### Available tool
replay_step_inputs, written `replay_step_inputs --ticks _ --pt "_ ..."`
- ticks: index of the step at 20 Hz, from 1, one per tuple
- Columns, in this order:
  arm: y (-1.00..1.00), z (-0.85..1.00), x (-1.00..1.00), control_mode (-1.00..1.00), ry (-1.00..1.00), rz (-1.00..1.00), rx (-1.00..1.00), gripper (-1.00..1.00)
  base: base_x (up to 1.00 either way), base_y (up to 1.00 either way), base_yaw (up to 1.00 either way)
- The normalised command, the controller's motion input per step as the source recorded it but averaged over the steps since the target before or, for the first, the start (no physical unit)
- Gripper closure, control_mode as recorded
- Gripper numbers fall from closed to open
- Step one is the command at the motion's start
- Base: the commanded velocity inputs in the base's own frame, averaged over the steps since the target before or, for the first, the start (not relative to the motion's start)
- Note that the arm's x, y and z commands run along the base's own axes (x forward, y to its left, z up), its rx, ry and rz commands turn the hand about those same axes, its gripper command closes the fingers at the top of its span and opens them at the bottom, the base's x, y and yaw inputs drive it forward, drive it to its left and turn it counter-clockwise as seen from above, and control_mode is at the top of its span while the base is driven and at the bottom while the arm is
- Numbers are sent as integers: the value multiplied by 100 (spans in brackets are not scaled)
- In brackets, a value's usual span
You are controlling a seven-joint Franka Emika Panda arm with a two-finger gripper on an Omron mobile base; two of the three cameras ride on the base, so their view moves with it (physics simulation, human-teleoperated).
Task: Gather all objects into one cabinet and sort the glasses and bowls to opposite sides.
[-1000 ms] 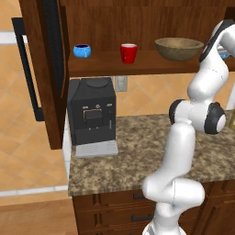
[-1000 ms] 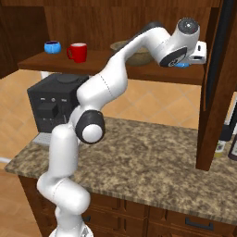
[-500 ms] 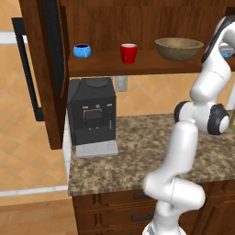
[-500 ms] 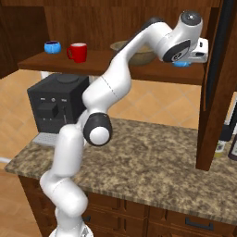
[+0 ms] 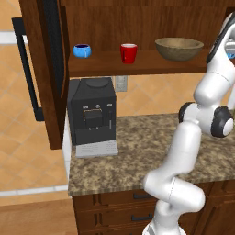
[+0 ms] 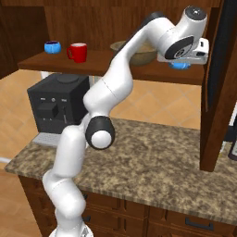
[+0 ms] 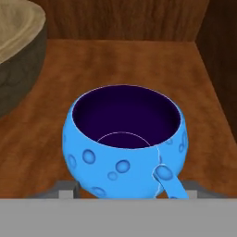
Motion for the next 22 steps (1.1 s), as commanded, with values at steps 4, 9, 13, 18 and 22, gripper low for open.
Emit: replay_step_inputs --ticks 4,9,13,18,22 --pt "48 -44 -53 -100 -14 0 -10 100 0 0 0" --pt "50 -52 -46 -100 -25 -1 -16 100 0 0 0" --pt "46 -60 -33 -100 -29 -3 -23 100 0 0 0" --pt "51 -47 -27 -100 -30 -5 -21 100 0 0 0" --pt "66 -13 -6 -100 -17 -8 -11 100 0 0 0"
